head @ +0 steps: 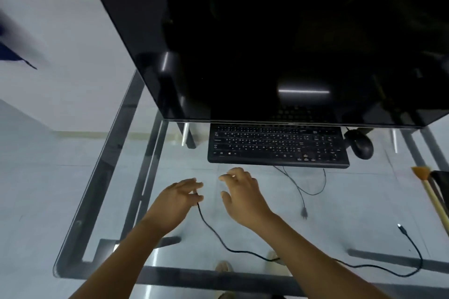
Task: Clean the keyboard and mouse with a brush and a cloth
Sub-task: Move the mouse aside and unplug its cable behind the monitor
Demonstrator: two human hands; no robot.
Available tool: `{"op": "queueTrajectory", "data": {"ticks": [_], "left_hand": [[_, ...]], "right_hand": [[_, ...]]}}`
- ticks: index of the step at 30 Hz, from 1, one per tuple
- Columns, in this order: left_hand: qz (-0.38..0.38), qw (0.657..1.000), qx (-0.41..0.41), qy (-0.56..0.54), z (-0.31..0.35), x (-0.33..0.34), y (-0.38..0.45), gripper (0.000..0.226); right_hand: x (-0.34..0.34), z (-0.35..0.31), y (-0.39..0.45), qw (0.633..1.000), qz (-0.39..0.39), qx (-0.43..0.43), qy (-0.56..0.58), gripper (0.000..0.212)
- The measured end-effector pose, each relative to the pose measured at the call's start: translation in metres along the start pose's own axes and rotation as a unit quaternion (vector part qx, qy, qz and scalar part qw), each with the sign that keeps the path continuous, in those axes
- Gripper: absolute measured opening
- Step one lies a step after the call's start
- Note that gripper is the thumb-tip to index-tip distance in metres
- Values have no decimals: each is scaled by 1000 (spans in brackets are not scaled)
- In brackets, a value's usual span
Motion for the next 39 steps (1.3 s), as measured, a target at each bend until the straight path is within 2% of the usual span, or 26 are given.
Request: {"op": "queueTrajectory", "data": {"ticks": [3,6,7,10,12,15,18,20,23,26,30,31,32,33,34,35,36,37,38,39], "left_hand": [[40,999,-3,-2,2,-9,1,31],[103,992,-27,-64,7,-29,8,20],[128,985,-54,-106,8,-41,10,15],[177,952,-135,-209,6,-78,19,9],[154,945,-146,-248,10,-105,29,18],[28,953,-79,-290,36,-139,42,37],[-49,936,-20,-349,79,-176,50,28],[-81,895,-3,-438,111,-202,54,16],[-91,823,54,-559,156,-245,63,33],[-28,693,103,-713,189,-291,73,35],[69,478,158,-862,209,-345,93,35],[101,437,171,-877,208,-357,98,34],[138,412,179,-883,203,-370,102,34],[176,403,179,-880,196,-380,106,35],[212,418,171,-867,187,-387,110,35],[252,463,155,-836,178,-392,111,36],[296,539,127,-778,170,-395,112,36],[341,633,84,-690,162,-396,110,36],[379,724,39,-575,155,-395,108,36],[397,798,6,-452,151,-392,108,37]], "right_hand": [[10,-12,3,998,-53,15,27,42],[14,-14,1,980,-129,72,135,51],[8,-14,0,975,-134,79,157,48],[-32,-17,-4,975,-101,73,183,22],[-75,-18,-10,982,-50,56,171,16],[-142,-27,-26,990,1,14,142,17],[-203,-44,-51,996,3,-38,86,20],[-241,-53,-67,996,19,-62,68,20],[-291,-56,-82,990,63,-84,92,20],[-326,-45,-89,977,118,-95,153,18],[-336,-34,-88,963,141,-94,208,22],[-332,-32,-86,964,135,-83,211,22],[-327,-31,-82,967,123,-75,210,21],[-321,-31,-79,971,107,-70,204,20],[-314,-33,-76,974,93,-69,194,18],[-309,-35,-74,978,83,-73,180,16],[-307,-41,-73,980,75,-83,161,14],[-307,-48,-73,983,71,-97,136,14],[-308,-57,-73,985,72,-115,105,17],[-312,-67,-73,985,80,-137,70,19]]}}
Point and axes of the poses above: each hand's wrist, its own y-axis towards the middle knuckle, its own x-axis out of the palm, z = x × y, the point moved 6 cm from there along y, towards the middle knuckle, and after that the axes turned 6 degrees about -z, right-handed, at the moved point
